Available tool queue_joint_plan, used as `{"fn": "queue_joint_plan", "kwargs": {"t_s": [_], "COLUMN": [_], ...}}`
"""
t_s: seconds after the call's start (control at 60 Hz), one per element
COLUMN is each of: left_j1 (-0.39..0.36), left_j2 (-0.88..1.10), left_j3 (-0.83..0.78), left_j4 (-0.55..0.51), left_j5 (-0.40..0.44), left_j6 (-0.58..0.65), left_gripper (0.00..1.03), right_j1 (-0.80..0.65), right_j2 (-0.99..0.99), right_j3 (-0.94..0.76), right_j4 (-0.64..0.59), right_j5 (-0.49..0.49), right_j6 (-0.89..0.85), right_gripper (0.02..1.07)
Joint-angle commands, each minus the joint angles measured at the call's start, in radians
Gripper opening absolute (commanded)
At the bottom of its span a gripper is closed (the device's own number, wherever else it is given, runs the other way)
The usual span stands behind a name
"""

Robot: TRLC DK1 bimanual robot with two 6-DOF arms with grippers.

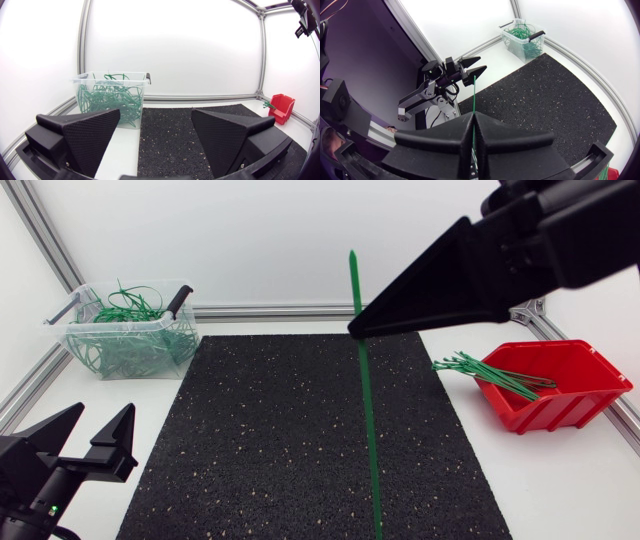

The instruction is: Take a green cable tie from the red box, thread the tail through the head to close it, then place it in the transparent bin on the left.

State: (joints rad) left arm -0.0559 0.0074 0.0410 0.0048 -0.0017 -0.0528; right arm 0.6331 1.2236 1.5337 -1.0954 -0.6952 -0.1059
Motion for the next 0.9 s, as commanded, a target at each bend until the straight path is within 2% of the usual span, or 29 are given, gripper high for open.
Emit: {"fn": "queue_joint_plan", "kwargs": {"t_s": [0.0,0.15,0.3,0.483,0.733,0.883], "left_j1": [-0.007,-0.007,-0.009,-0.013,-0.019,-0.013], "left_j2": [0.009,0.009,0.008,0.006,-0.011,-0.02], "left_j3": [-0.038,-0.038,-0.038,-0.038,-0.038,-0.039], "left_j4": [-0.029,-0.029,-0.029,-0.029,-0.028,-0.022], "left_j5": [0.003,0.003,0.003,0.003,0.003,0.003], "left_j6": [-0.01,-0.01,-0.013,-0.013,-0.012,-0.01], "left_gripper": [0.99,0.99,0.99,0.99,0.99,0.99], "right_j1": [0.0,0.0,-0.001,0.002,-0.033,-0.036], "right_j2": [0.019,0.033,0.031,0.033,0.065,0.07], "right_j3": [0.028,0.04,0.034,0.04,0.052,0.045], "right_j4": [0.008,0.015,0.035,0.037,0.026,0.04], "right_j5": [0.002,0.025,0.057,0.056,-0.072,-0.09], "right_j6": [0.045,0.069,0.167,0.173,0.267,0.265], "right_gripper": [0.07,0.07,0.07,0.07,0.07,0.07]}}
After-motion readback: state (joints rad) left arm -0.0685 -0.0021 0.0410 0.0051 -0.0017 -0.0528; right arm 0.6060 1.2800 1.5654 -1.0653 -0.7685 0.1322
